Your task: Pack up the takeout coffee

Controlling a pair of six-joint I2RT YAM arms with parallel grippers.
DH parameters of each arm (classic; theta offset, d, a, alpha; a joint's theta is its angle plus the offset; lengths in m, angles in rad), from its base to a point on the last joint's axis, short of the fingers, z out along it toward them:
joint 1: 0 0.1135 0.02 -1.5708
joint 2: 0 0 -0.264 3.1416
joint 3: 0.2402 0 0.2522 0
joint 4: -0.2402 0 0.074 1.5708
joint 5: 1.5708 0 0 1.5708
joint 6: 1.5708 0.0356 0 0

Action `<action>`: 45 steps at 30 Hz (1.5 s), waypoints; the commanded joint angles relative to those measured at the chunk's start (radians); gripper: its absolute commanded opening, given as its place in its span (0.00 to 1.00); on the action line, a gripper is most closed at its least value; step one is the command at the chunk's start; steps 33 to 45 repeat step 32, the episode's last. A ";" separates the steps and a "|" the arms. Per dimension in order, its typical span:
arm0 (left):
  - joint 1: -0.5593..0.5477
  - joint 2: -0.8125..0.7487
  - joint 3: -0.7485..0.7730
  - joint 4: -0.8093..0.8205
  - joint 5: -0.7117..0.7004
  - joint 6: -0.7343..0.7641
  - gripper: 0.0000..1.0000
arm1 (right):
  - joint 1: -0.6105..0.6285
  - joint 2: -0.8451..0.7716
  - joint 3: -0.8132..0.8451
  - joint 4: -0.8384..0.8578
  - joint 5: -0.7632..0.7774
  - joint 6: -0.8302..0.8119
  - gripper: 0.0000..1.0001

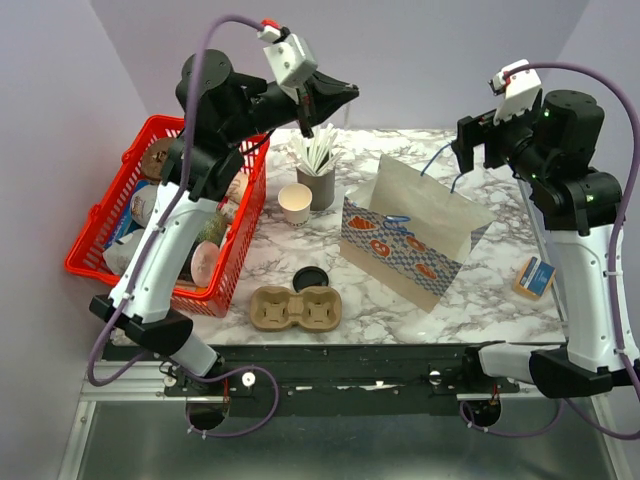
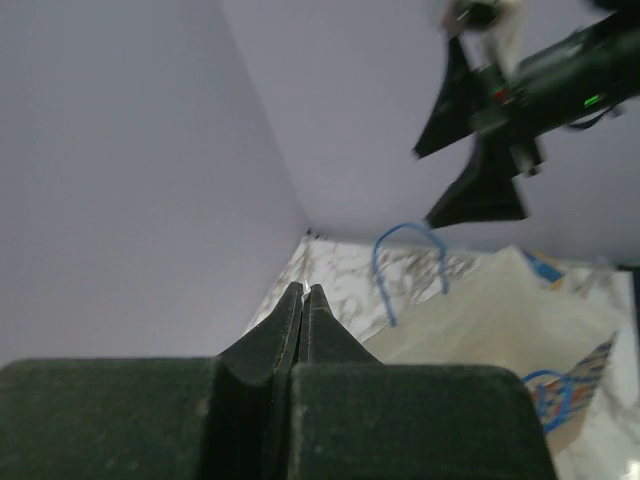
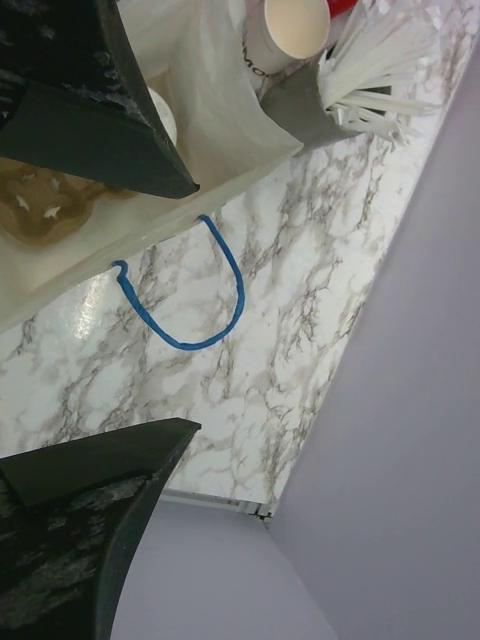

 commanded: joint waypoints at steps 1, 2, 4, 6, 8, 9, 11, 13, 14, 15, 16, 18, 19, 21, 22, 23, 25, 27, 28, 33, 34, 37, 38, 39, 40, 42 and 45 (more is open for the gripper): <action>-0.010 0.021 -0.132 0.272 0.214 -0.376 0.00 | -0.001 0.025 0.023 0.044 0.044 0.013 1.00; -0.018 0.033 -0.146 0.291 0.224 -0.404 0.00 | -0.001 0.023 0.023 0.044 0.040 0.015 1.00; -0.052 0.051 -0.166 0.302 0.229 -0.417 0.00 | -0.002 0.022 0.022 0.039 0.034 0.016 1.00; -0.075 0.085 -0.181 0.308 0.228 -0.420 0.00 | -0.002 0.017 0.013 0.039 0.035 0.015 1.00; -0.110 0.136 -0.175 0.302 0.235 -0.423 0.00 | -0.001 0.007 0.002 0.039 0.035 0.015 1.00; -0.124 0.150 -0.175 0.297 0.222 -0.414 0.05 | -0.001 0.000 -0.006 0.039 0.035 0.013 1.00; -0.142 0.179 -0.162 0.238 0.177 -0.374 0.51 | -0.002 -0.004 -0.009 0.036 0.031 0.013 1.00; -0.135 0.180 -0.131 0.227 0.122 -0.350 0.71 | -0.002 -0.009 0.000 0.025 0.011 -0.002 1.00; -0.122 0.174 -0.113 0.215 0.100 -0.330 0.81 | -0.001 -0.010 0.005 0.010 -0.003 -0.008 1.00; -0.113 0.170 -0.064 0.195 0.073 -0.279 0.85 | -0.002 -0.013 0.010 0.004 -0.018 -0.022 1.00; -0.102 0.165 -0.039 0.149 0.019 -0.248 0.89 | -0.002 -0.019 0.007 -0.001 -0.063 -0.030 1.00; -0.058 0.144 -0.001 0.120 -0.035 -0.210 0.98 | -0.002 -0.032 -0.004 -0.013 -0.141 -0.086 1.00; -0.038 0.134 0.003 0.101 -0.077 -0.178 0.99 | -0.002 -0.052 -0.016 -0.009 -0.176 -0.098 1.00; 0.003 0.104 0.006 0.077 -0.111 -0.141 0.99 | 0.001 -0.085 -0.091 0.100 -0.084 0.002 1.00; 0.041 0.092 0.007 0.043 -0.130 -0.103 0.99 | 0.001 -0.102 -0.105 0.134 0.048 0.038 1.00; 0.062 0.070 0.007 0.025 -0.165 -0.074 0.99 | -0.001 -0.102 -0.105 0.171 0.107 0.062 1.00; 0.114 0.046 0.000 -0.017 -0.206 -0.044 0.99 | -0.001 -0.089 -0.080 0.183 0.187 0.082 1.00; 0.140 0.003 -0.026 -0.041 -0.283 -0.001 0.99 | 0.001 -0.060 -0.020 0.179 0.267 0.093 1.00; 0.155 -0.013 -0.042 -0.054 -0.303 0.011 0.99 | -0.001 -0.053 -0.001 0.179 0.276 0.093 1.00; 0.207 -0.117 -0.135 -0.057 -0.424 0.045 0.99 | 0.001 0.003 0.097 0.214 0.358 0.105 1.00; 0.207 -0.117 -0.135 -0.057 -0.424 0.045 0.99 | 0.001 0.003 0.097 0.214 0.358 0.105 1.00; 0.207 -0.117 -0.135 -0.057 -0.424 0.045 0.99 | 0.001 0.003 0.097 0.214 0.358 0.105 1.00; 0.207 -0.117 -0.135 -0.057 -0.424 0.045 0.99 | 0.001 0.003 0.097 0.214 0.358 0.105 1.00; 0.207 -0.117 -0.135 -0.057 -0.424 0.045 0.99 | 0.001 0.003 0.097 0.214 0.358 0.105 1.00; 0.207 -0.117 -0.135 -0.057 -0.424 0.045 0.99 | 0.001 0.003 0.097 0.214 0.358 0.105 1.00; 0.207 -0.117 -0.135 -0.057 -0.424 0.045 0.99 | 0.001 0.003 0.097 0.214 0.358 0.105 1.00; 0.207 -0.117 -0.135 -0.057 -0.424 0.045 0.99 | 0.001 0.003 0.097 0.214 0.358 0.105 1.00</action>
